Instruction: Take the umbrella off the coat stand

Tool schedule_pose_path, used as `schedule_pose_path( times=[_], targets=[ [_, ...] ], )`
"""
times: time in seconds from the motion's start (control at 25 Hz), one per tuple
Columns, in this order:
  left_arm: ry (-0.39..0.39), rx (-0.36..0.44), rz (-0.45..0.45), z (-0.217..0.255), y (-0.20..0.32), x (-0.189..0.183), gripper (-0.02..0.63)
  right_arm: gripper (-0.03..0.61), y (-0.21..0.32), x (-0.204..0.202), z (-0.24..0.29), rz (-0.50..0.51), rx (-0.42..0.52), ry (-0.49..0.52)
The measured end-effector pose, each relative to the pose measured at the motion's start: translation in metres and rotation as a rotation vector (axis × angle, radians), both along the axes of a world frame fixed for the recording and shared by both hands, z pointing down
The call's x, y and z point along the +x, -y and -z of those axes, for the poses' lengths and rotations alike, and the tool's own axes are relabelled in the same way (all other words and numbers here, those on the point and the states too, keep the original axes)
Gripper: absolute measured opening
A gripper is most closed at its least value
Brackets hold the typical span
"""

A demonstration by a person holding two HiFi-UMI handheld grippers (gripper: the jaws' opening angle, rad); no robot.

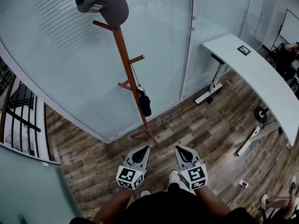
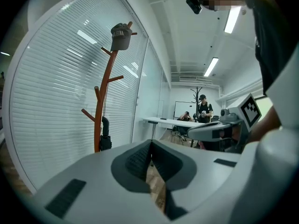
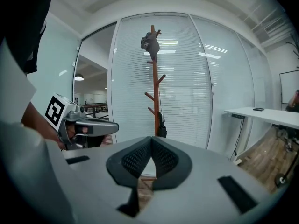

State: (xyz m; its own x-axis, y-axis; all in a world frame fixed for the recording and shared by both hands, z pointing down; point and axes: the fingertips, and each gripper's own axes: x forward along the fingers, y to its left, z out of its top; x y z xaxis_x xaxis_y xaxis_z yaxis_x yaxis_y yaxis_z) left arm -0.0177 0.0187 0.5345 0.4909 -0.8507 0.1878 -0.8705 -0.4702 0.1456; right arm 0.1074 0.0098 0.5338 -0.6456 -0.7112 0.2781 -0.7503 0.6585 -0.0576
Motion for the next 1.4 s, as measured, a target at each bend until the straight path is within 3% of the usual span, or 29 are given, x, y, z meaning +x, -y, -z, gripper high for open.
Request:
schedule_pose_path(
  times=[0.28,0.64,0.88,1.16,1.4],
  targets=[
    [-0.001,-0.027,0.117,-0.004,0.033,0.000,0.014,0.006,0.043,-0.011,-0.004,0.140,-0.010,0.021],
    [-0.001,-0.040,0.261,-0.007,0.046,-0.010,0.014,0.006,0.059,-0.029,-0.020,0.300,-0.053,0.028],
    [-0.016,-0.059,0.318,-0.014,0.057,-0.030,0.014,0.006,0.089,-0.048,-0.022,0.333,-0.047,0.004],
    [-0.032,-0.024,0.323,0.000,0.085,-0.067,0.014,0.006,0.115,-0.078,-0.017,0.330,-0.052,-0.025],
    [-0.036,-0.026,0.323,0.003,0.103,-0.095,0.014,0.006,0.133,-0.113,-0.007,0.355,0.016,-0.115]
  ],
)
